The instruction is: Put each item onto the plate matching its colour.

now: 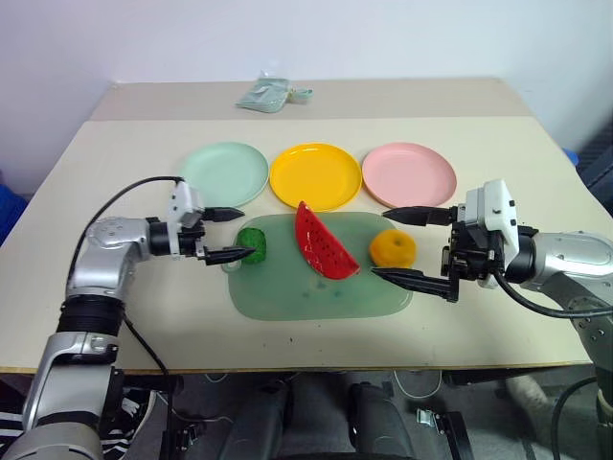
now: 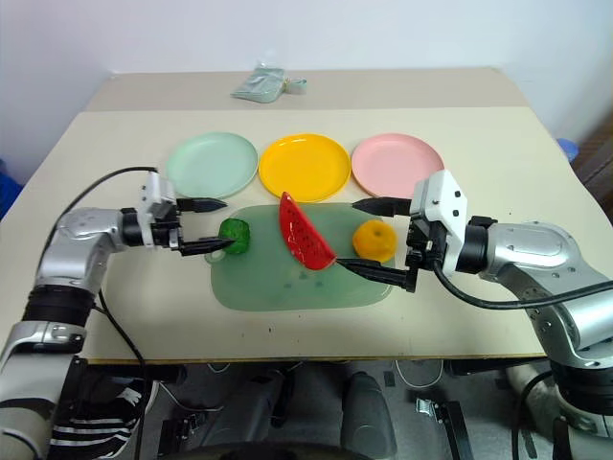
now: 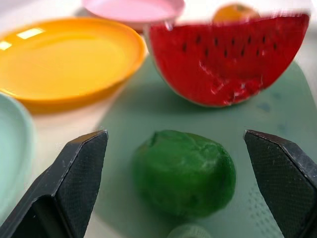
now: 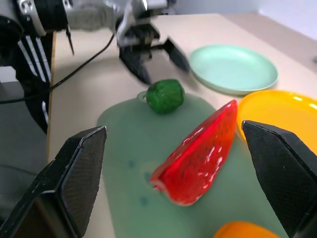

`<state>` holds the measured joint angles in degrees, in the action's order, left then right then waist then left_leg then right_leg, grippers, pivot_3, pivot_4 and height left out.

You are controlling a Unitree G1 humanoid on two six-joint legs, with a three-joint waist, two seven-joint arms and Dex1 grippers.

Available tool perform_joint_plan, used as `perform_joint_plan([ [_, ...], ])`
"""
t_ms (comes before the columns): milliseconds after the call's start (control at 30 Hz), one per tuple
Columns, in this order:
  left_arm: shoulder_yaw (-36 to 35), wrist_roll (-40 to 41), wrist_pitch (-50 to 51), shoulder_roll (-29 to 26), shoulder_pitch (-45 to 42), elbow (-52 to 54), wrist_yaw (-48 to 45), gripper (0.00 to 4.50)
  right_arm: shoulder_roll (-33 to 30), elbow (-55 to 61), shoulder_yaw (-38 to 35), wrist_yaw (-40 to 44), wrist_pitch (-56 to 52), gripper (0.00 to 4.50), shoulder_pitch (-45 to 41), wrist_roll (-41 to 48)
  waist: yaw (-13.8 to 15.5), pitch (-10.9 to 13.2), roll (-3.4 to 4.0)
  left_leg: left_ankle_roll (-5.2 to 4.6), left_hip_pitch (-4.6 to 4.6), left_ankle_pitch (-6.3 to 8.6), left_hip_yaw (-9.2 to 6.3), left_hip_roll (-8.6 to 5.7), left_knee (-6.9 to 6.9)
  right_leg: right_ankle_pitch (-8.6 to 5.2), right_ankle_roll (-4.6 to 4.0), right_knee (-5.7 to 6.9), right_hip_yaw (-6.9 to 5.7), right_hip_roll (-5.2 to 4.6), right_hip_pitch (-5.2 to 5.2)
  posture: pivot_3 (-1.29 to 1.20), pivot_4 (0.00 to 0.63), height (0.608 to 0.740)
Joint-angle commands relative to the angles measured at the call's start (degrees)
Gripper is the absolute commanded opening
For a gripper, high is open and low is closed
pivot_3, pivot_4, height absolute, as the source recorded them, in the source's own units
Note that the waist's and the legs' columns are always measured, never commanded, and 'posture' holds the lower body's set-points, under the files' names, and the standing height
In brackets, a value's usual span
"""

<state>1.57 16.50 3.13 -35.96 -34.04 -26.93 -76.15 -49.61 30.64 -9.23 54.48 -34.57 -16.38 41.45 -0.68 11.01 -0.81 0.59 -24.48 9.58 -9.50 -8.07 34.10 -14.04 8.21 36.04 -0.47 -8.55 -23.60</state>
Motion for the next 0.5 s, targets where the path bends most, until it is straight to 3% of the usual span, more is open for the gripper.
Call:
perform_joint_plan([
  [33, 0.36, -1.38, -3.87, 0.52, -2.12, -1.23, -0.38, 4.50, 0.03, 2.29, -1.00, -0.63, 0.44, 4.47, -1.31, 0.96, 0.02, 0.00, 0.00, -0.01, 0.00, 0.00, 0.00, 0.00, 0.00, 0.01, 0.01, 0.01, 0.00, 0.00, -0.01, 0.00, 0.150, 0.740],
  [200, 1.86, -3.36, -6.44, 1.85, -3.96, -5.09, -1.27, 4.50, 0.79, 2.18, -0.12, -1.64, 0.72, 4.47, -1.82, 0.47, 0.10, -0.01, -0.01, 0.00, 0.01, 0.00, 0.01, 0.00, 0.07, 0.01, 0.02, 0.02, -0.01, 0.01, 0.05, 0.00, 0.150, 0.740],
  [300, 2.82, -4.43, -8.15, 2.54, -4.12, -7.29, -2.27, 3.62, 1.59, 2.18, -0.33, -2.63, 0.17, 4.50, -2.17, 1.29, 0.02, -0.01, -0.01, -0.01, 0.01, 0.00, 0.01, -0.01, 0.08, 0.02, 0.04, 0.02, -0.01, 0.00, 0.06, 0.00, 0.150, 0.740],
  [367, 2.72, -4.76, -9.58, 3.21, -3.86, -7.63, -1.73, 2.78, 1.92, 2.29, -0.56, -3.12, -0.02, 4.50, -2.40, 1.68, 0.06, -0.01, -0.01, -0.01, 0.01, -0.01, 0.00, -0.01, 0.07, 0.03, 0.04, 0.03, -0.01, 0.01, 0.04, 0.00, 0.150, 0.740],
  [500, 1.57, -4.02, -9.44, 3.90, -4.14, -6.72, -0.54, 2.62, 3.36, 1.99, -1.78, -5.19, -0.74, 4.50, -3.34, 3.79, 0.08, -0.01, -0.01, -0.02, 0.01, -0.01, 0.00, -0.01, 0.08, 0.03, 0.05, 0.03, -0.01, 0.00, 0.06, 0.00, 0.150, 0.740],
])
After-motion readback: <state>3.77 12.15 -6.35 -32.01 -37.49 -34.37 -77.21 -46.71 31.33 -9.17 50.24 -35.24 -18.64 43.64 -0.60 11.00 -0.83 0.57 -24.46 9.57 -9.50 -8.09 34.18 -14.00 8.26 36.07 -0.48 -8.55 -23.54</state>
